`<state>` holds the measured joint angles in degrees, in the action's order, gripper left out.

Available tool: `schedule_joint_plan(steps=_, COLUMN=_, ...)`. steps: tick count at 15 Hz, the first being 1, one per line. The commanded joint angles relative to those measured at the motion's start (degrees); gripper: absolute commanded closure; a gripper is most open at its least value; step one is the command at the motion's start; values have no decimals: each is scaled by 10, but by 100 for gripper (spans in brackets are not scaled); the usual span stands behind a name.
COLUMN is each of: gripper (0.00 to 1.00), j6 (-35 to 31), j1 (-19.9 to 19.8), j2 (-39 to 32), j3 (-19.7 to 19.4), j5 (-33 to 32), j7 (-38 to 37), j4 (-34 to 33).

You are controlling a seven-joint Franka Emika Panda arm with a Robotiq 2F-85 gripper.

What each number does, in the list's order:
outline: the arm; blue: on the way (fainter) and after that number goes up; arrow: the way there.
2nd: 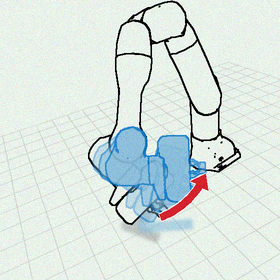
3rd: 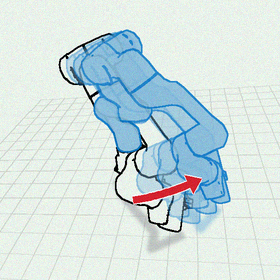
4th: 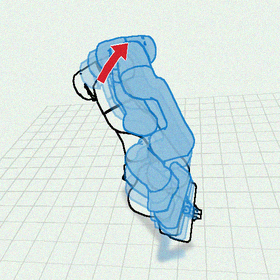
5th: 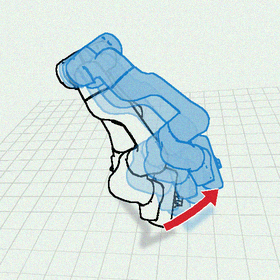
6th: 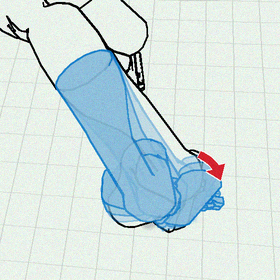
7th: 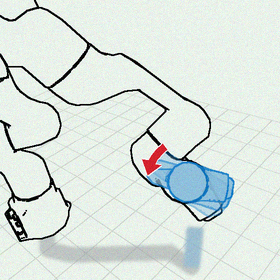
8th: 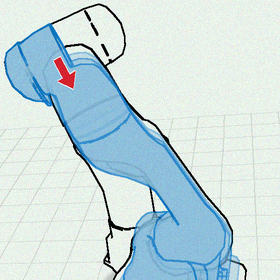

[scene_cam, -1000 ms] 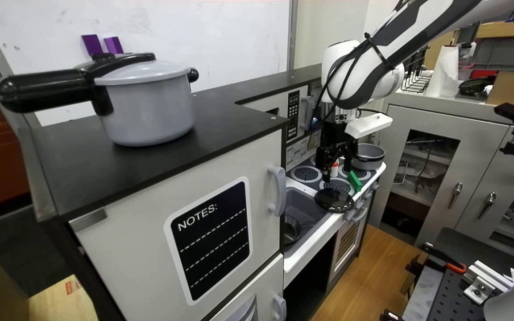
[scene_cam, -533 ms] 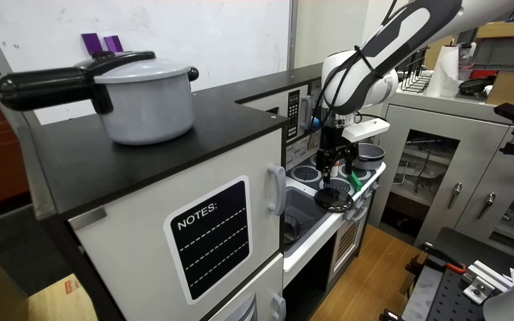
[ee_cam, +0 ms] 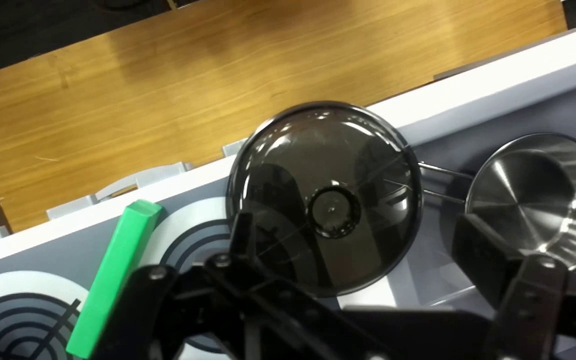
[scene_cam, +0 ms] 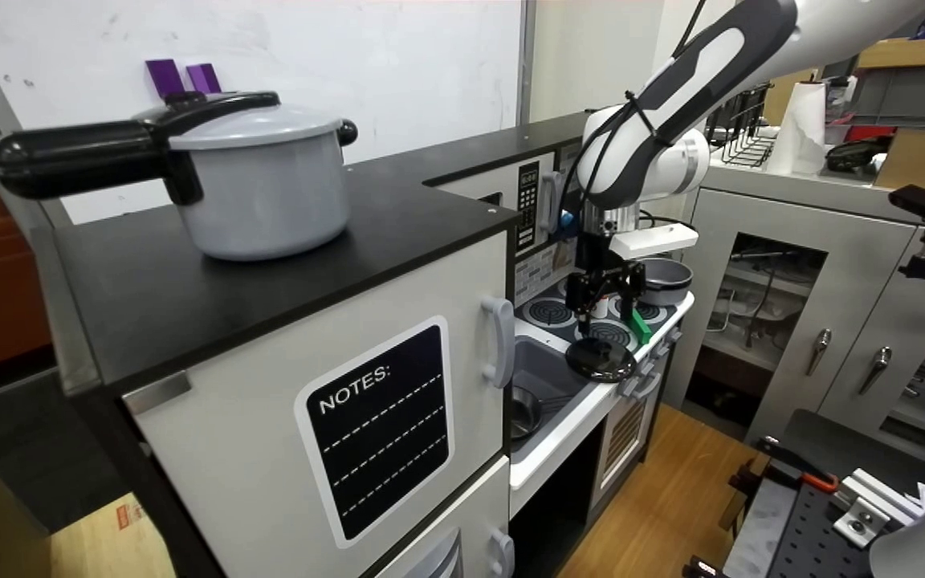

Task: Pick up the black lid and place it on the grey pot

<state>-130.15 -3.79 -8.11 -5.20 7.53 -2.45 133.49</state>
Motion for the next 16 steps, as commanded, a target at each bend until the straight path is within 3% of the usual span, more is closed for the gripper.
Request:
schedule_joint_plan(steps=1, gripper=0, j6=-9, j1=-6, j2=-18, j3=7, j5=23, j7=8, j4=-1)
schedule_joint_plan(steps=8, gripper=0, j6=-40, j1=-9, j2=-39, j3=3, j5=12, j7=10, j4=-8)
schedule_joint_plan(steps=14, gripper=0, j6=-33, j1=-24, j2=-38, j3=13, j5=85, j7=80, j4=-22)
schedule_joint_plan(steps=16, gripper=0, j6=-39, j1=-15, j2=-33, j3=7, j5=65, j7=58, j4=-15)
